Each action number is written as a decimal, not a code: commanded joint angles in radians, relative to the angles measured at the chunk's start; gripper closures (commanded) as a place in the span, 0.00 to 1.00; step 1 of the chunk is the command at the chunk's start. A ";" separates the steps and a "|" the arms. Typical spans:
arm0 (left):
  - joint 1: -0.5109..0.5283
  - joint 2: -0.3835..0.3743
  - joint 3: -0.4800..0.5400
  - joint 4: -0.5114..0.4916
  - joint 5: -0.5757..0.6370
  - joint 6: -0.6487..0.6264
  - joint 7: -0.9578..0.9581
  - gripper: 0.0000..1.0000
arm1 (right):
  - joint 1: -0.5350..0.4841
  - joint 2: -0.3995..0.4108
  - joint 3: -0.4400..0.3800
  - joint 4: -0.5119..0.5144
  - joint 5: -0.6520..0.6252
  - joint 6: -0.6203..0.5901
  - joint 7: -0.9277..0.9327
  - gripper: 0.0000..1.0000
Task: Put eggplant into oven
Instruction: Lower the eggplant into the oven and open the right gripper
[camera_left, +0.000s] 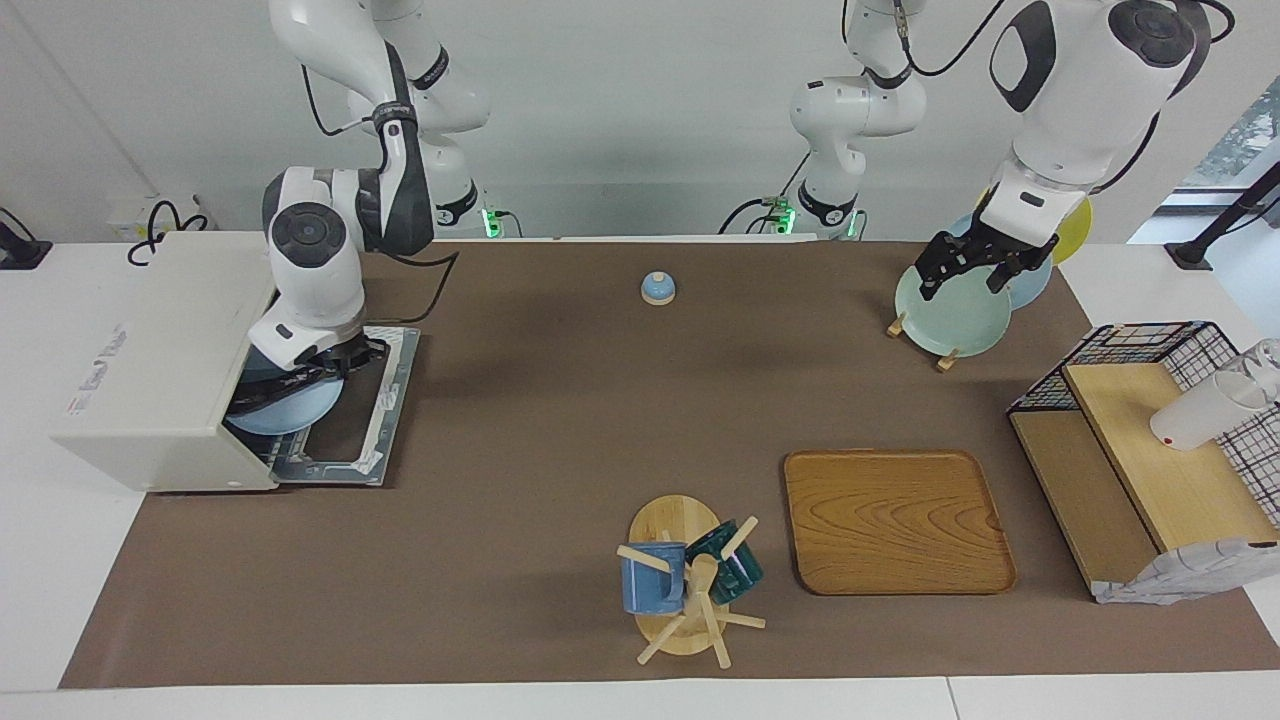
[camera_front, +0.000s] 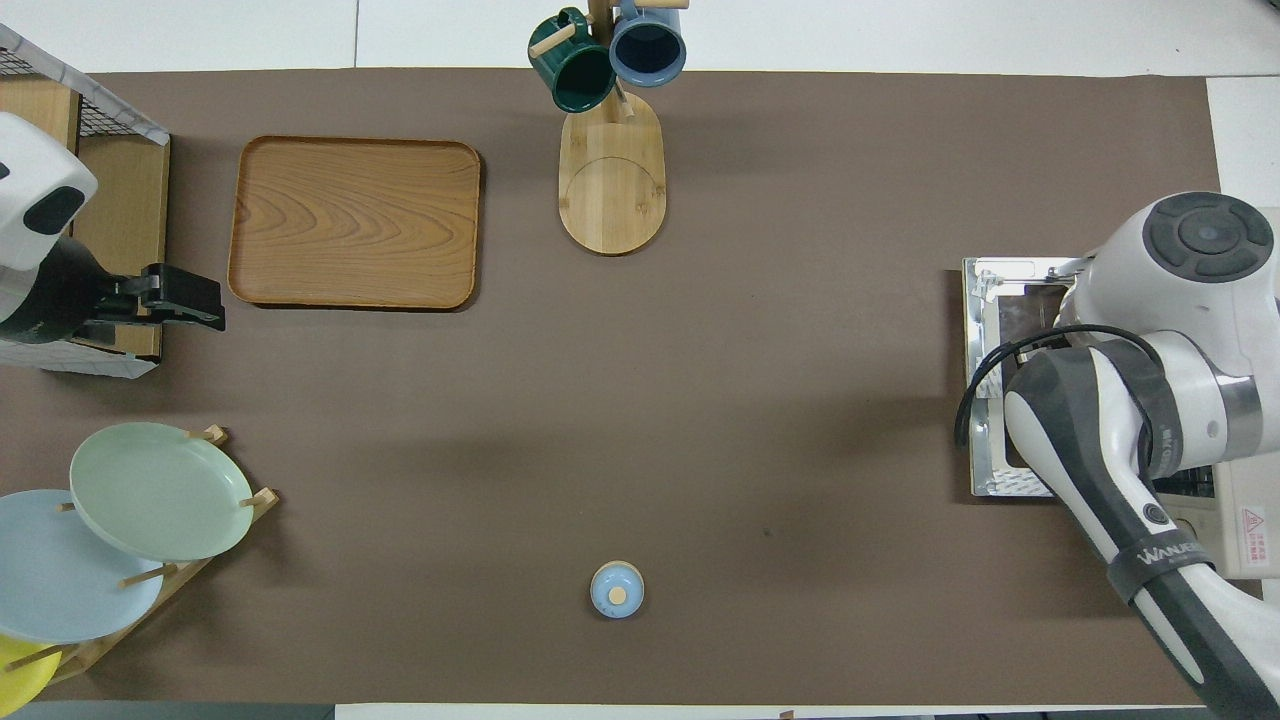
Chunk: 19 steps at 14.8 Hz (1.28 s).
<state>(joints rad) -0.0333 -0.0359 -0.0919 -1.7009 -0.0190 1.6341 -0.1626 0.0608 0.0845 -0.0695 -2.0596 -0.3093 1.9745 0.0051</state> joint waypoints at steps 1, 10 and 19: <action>0.013 -0.001 -0.006 0.010 -0.015 -0.008 0.009 0.00 | -0.041 -0.026 0.014 -0.043 0.001 0.023 -0.037 1.00; 0.013 -0.001 -0.005 0.010 -0.015 -0.008 0.009 0.00 | -0.050 -0.002 0.014 0.051 0.146 -0.043 -0.132 0.76; 0.013 -0.001 -0.005 0.010 -0.015 -0.008 0.009 0.00 | 0.073 0.004 0.025 0.001 0.182 0.115 -0.140 1.00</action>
<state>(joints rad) -0.0333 -0.0359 -0.0919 -1.7009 -0.0190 1.6341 -0.1626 0.1180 0.0995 -0.0473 -2.0324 -0.1487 2.0600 -0.1079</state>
